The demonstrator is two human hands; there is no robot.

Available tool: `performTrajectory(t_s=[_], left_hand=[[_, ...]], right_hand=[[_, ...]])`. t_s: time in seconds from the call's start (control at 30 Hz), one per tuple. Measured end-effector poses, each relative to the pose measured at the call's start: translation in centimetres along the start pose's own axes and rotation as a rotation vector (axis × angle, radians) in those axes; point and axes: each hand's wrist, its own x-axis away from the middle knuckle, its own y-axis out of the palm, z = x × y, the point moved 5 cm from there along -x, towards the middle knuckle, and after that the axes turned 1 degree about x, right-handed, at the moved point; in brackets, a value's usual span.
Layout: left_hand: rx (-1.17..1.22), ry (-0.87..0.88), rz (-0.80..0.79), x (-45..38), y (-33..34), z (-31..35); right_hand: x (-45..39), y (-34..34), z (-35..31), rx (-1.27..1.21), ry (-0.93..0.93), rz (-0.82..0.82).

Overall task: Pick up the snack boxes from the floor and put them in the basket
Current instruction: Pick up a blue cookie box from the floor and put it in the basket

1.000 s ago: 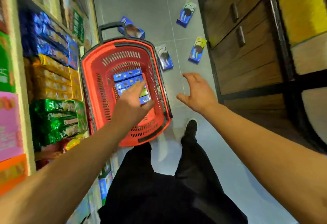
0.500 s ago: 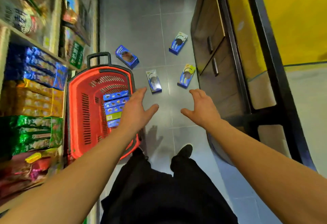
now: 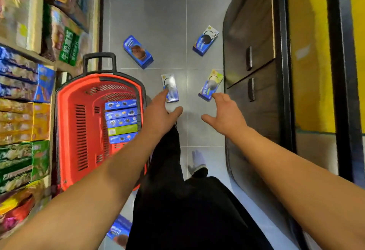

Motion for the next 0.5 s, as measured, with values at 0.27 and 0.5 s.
performTrajectory(t_s=[0.27,0.5], left_hand=[[0.014,-0.139,-0.109,-13.4,3.0,-4.9],[0.007,-0.24,-0.171,-23.5,9.2,-10.6]], right_hand=[[-13.6,4.0,-0.4,-0.043,0.079,-0.15],[-24.0,10.1,3.3,-0.092,0.154,-0.214]])
